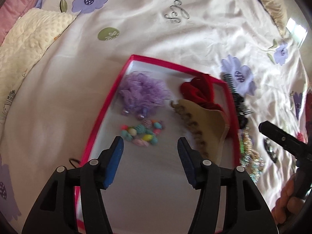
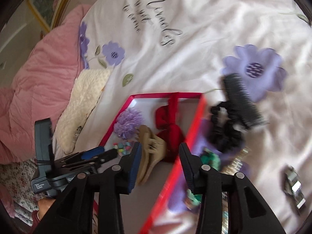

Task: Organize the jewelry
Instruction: 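Move both tools back toward the silver watch and bracelets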

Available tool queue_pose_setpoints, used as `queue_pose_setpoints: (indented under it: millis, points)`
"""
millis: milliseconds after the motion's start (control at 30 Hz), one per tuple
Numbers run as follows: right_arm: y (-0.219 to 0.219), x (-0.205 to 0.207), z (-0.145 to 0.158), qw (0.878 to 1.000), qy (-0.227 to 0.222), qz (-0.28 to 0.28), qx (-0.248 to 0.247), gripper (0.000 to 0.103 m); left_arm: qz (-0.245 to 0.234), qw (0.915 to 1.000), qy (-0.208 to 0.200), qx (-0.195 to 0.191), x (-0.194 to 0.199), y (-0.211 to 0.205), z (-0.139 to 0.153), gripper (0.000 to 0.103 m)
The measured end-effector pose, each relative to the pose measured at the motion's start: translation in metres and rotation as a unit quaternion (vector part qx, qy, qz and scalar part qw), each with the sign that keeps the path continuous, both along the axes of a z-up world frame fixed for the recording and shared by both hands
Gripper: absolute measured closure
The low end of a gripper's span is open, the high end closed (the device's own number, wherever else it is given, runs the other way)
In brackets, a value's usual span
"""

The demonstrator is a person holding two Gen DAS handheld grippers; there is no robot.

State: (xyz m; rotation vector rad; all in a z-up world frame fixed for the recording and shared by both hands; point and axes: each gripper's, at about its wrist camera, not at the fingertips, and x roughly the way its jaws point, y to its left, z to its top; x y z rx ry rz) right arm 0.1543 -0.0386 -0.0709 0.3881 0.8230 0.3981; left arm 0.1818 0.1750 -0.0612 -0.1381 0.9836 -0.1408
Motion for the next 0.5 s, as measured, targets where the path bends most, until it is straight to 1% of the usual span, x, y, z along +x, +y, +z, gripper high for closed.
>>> queue_pose_setpoints:
  millis: [200, 500]
  points:
    - [-0.055, -0.034, -0.004, 0.999, 0.012, -0.050, -0.005, 0.061, -0.031, 0.9993, -0.014, -0.017, -0.026, -0.032, 0.015, 0.046]
    - [-0.114, -0.080, -0.007, 0.994, 0.022, -0.103, -0.021, 0.061, -0.098, 0.9945, -0.021, -0.029, -0.060, -0.094, 0.030, 0.046]
